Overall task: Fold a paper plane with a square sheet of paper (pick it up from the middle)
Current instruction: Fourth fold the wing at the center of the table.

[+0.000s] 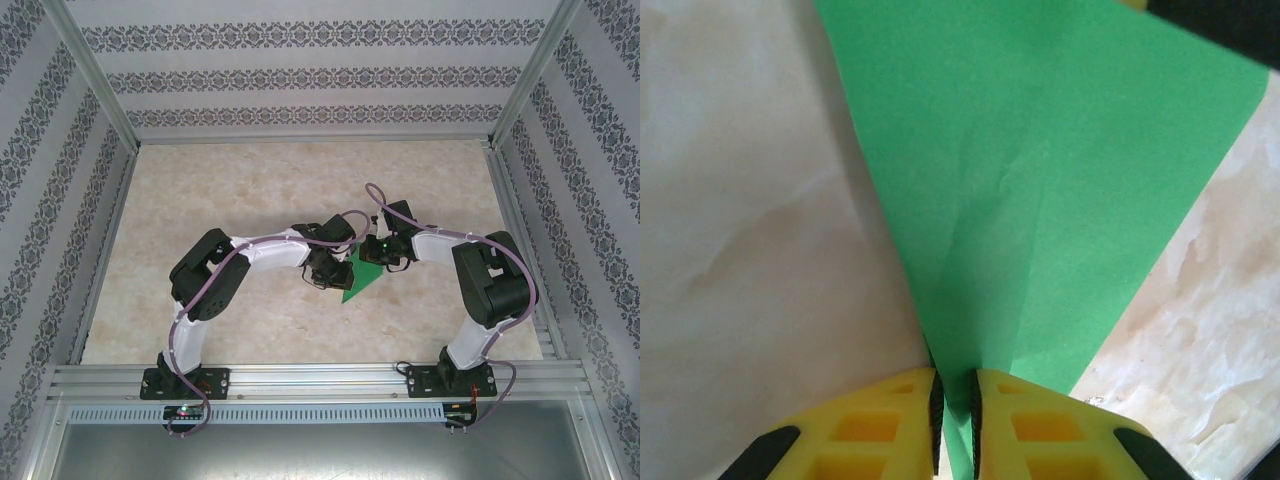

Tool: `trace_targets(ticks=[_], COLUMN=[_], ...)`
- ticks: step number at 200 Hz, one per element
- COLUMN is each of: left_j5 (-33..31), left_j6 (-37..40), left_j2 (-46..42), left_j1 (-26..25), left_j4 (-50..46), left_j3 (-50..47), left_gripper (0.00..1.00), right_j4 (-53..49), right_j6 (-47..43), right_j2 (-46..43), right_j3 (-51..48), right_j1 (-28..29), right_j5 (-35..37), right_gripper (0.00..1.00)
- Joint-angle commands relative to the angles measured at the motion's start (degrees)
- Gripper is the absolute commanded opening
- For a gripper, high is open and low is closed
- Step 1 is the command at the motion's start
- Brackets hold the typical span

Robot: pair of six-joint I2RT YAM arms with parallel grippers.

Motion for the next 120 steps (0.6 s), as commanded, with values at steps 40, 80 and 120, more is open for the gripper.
trace_targets(ticks=[40,80,120], left_j5=[-3.0,-3.38,-5.73], left_j6=[2.06,2.67,3.74], left_j2=[1.99,3.12,4.2], left_j1=[-0.06,-0.06,-0.21], left_j4=[-4.02,-4.6,-6.76], left_j3=[2.07,2.87,3.57], left_gripper=[0.16,0.14,0.14], right_j4=[-3.76,-3.78,-3.69], right_j6=[-1.5,-1.61,-1.45], right_j2=[2.03,1.94,1.61], right_j3=[-2.0,-1.97,-1.98], right_j1=[-0.34,-0.33,-0.34], right_j5=[2.4,2.21,2.09], right_gripper=[0.08,0.08,0.08])
